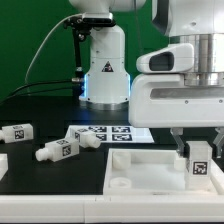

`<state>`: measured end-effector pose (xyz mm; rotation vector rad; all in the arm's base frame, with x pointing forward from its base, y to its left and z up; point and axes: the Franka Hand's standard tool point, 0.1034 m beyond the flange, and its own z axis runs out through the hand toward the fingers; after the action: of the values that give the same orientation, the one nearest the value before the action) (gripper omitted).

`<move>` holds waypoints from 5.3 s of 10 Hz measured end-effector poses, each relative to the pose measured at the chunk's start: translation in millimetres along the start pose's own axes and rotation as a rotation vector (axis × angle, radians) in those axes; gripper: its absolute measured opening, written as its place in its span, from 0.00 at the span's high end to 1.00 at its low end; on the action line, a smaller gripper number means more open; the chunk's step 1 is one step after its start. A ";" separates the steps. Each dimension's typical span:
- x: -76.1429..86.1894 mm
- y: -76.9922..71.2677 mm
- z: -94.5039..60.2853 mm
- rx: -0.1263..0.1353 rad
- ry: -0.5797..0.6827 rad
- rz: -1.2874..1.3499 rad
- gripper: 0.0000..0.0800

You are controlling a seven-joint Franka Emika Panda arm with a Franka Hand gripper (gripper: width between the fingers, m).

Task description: Assemble square table

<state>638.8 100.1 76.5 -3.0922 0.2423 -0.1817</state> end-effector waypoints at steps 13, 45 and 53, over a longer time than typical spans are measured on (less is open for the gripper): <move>-1.6 -6.7 -4.1 0.015 -0.072 1.443 0.64; 11.1 20.7 -36.3 -0.043 -0.003 0.576 0.19; -1.6 61.4 -42.4 -0.050 -0.021 0.344 0.19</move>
Offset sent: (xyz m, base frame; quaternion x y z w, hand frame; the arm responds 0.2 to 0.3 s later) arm -0.0003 0.0059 0.0145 -0.0605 0.0097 0.2231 0.9729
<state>622.9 38.7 115.7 -3.0341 0.7789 -0.1333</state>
